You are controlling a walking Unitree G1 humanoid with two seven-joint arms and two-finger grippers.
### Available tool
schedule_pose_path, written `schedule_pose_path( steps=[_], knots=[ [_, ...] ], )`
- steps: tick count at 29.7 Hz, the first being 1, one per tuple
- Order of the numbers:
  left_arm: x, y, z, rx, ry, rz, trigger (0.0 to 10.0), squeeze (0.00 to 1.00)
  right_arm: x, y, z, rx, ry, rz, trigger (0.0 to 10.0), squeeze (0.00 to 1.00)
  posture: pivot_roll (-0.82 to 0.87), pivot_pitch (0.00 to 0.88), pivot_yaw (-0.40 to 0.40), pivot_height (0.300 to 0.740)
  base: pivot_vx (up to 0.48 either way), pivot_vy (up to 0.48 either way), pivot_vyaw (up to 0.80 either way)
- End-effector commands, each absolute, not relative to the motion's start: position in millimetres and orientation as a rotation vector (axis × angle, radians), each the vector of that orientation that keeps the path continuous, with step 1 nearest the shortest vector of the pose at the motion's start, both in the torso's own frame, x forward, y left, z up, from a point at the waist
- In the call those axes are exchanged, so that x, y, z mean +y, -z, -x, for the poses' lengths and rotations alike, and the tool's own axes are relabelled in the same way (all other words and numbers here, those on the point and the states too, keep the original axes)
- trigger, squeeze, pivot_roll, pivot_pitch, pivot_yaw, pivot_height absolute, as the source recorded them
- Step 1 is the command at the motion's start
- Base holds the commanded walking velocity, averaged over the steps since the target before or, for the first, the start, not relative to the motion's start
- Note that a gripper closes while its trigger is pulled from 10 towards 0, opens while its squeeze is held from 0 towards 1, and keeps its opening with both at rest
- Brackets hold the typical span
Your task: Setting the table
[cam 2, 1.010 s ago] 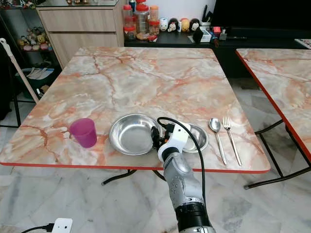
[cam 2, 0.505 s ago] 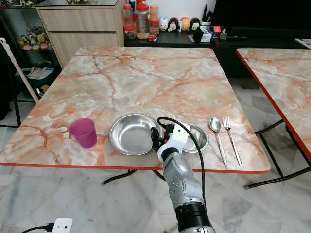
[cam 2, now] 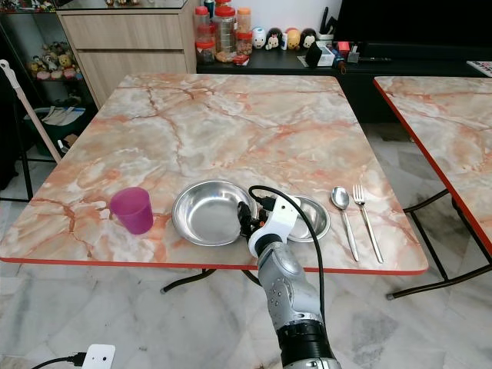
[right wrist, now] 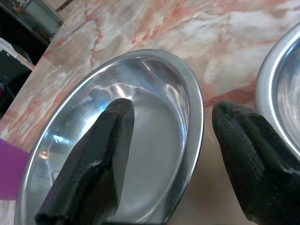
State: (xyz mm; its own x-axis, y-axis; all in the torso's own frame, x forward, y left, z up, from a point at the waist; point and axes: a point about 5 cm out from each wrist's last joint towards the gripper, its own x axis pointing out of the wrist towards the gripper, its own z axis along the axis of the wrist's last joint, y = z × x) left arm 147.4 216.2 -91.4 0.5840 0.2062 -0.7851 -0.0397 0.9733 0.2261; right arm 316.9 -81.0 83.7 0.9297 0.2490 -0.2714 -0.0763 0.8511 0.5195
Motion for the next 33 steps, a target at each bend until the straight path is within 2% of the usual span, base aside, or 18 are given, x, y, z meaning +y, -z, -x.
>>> schedule_pose_path(
  steps=[1,33],
  knots=[
    [215.1,91.2,-148.5,0.935,-0.13,-0.202,10.0,0.0,-68.7,-88.4,-319.5,0.351,-0.198,-0.564,10.0,0.0,0.11,0.037,-0.026,0.74,0.0,0.0,0.0],
    [212.1,91.5,-148.8,0.934,-0.111,-0.213,10.0,0.0,-61.3,-85.3,-320.4,0.39,-0.206,-0.601,10.0,0.0,0.11,0.039,-0.027,0.74,0.0,0.0,0.0]
  ],
)
